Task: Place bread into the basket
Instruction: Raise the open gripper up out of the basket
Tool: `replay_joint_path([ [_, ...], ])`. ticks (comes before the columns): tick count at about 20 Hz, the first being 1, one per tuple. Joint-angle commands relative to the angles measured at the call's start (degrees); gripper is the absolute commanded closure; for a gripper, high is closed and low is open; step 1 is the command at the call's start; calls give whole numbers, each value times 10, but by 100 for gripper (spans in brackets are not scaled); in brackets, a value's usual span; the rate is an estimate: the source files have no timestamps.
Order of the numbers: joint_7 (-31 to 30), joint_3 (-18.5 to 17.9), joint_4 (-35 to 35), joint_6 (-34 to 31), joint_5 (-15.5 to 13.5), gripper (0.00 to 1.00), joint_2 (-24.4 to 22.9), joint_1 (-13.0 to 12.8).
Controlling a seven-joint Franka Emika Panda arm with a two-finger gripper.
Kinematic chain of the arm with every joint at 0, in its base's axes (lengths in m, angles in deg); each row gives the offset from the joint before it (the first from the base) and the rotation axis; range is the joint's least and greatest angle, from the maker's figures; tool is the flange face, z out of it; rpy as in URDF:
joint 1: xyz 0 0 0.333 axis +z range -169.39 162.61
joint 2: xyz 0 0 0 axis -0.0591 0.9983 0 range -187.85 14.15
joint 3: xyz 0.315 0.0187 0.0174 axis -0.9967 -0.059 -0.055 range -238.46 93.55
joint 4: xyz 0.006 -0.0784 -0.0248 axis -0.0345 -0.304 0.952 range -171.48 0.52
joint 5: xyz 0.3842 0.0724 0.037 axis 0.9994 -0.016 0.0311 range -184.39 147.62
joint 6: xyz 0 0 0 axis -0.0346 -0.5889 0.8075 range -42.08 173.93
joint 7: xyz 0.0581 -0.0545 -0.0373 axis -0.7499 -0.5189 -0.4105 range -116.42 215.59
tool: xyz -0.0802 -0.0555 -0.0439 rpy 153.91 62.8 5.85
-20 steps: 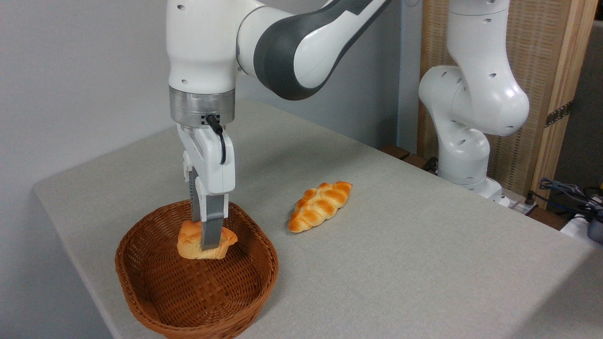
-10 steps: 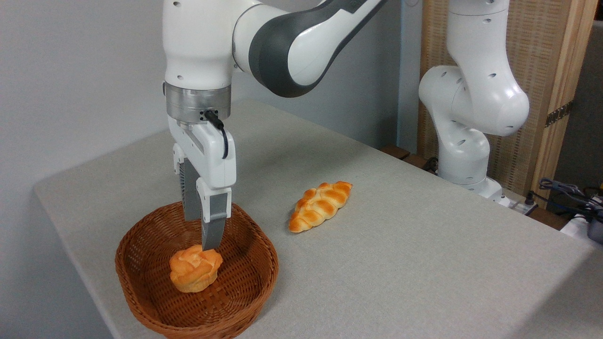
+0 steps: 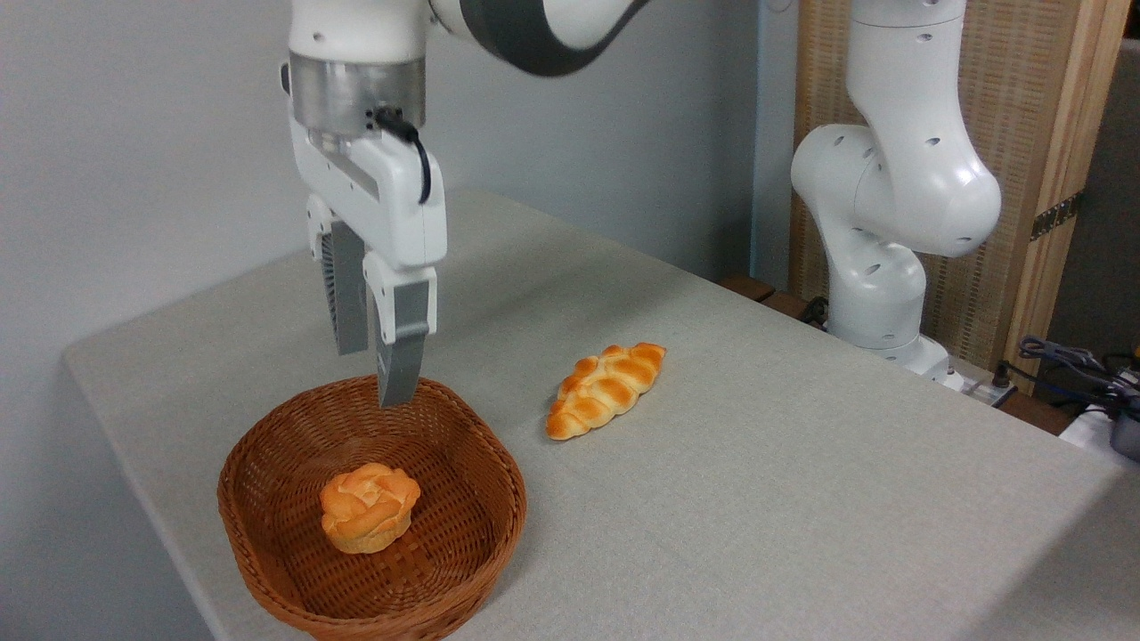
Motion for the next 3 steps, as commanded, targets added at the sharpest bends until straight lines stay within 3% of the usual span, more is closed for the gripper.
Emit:
replay_joint_path([
  [1,-29,-35,17,-58,-7,0,3,-1],
  [3,-28,-37,17,-56,-7,0,4,-1],
])
